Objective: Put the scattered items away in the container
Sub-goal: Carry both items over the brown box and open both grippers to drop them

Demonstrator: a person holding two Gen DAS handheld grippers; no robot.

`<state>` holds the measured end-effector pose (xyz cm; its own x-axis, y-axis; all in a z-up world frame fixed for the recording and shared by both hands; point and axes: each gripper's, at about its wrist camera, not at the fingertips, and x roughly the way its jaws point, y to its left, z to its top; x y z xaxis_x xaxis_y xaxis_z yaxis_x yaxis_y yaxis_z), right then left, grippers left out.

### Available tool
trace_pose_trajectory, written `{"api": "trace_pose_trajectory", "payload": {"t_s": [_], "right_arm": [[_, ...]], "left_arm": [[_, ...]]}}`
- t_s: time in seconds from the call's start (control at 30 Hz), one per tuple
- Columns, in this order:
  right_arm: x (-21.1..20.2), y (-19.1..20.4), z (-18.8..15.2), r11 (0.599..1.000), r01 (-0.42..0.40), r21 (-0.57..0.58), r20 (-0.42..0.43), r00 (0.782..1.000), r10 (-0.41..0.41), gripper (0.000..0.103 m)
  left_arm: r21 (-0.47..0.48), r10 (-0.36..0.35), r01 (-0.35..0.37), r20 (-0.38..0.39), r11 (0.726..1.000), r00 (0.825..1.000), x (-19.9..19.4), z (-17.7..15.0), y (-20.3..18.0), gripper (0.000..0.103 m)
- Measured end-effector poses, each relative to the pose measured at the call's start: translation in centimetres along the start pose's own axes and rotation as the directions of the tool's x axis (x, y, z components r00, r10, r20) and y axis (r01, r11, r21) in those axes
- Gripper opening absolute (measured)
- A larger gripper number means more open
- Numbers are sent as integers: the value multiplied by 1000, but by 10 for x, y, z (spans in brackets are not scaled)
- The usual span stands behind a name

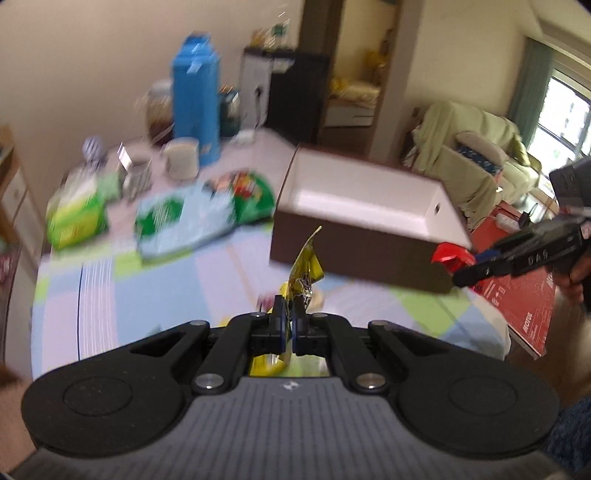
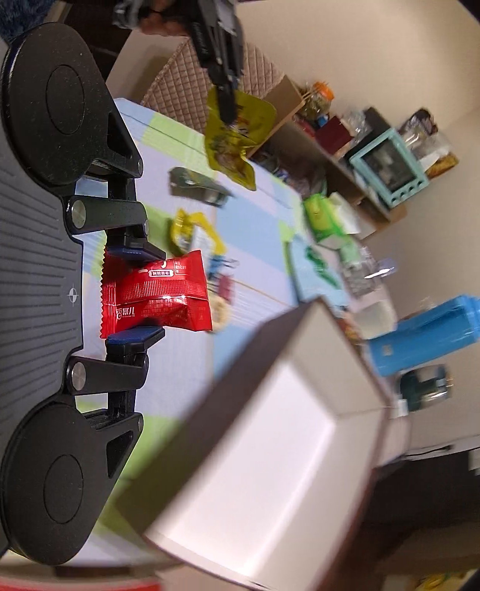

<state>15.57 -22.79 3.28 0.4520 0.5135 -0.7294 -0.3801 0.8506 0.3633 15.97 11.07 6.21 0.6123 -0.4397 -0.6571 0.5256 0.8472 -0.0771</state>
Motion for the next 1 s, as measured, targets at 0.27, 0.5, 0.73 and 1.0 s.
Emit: {"api": "trace_pose_trajectory", "payload": {"t_s": [0.27, 0.5, 0.73, 1.0], "right_arm": [[-36, -71, 76, 988, 116, -101, -6, 993, -117, 36], [17, -128, 112, 979, 131, -155, -188, 969, -159, 36], [96, -177, 105, 969, 147, -196, -368, 905, -212, 36], [116, -208, 107, 968, 132, -214, -409, 888, -212, 36]], "left_arm": [[238, -38, 30, 29, 971, 999, 60, 100, -42, 0], [425, -73, 120, -126, 897, 989, 172, 151, -94, 0], [506, -37, 220, -347, 834, 937, 292, 139, -119, 0], [588, 63, 228, -432, 776, 899, 356, 113, -116, 0]]}}
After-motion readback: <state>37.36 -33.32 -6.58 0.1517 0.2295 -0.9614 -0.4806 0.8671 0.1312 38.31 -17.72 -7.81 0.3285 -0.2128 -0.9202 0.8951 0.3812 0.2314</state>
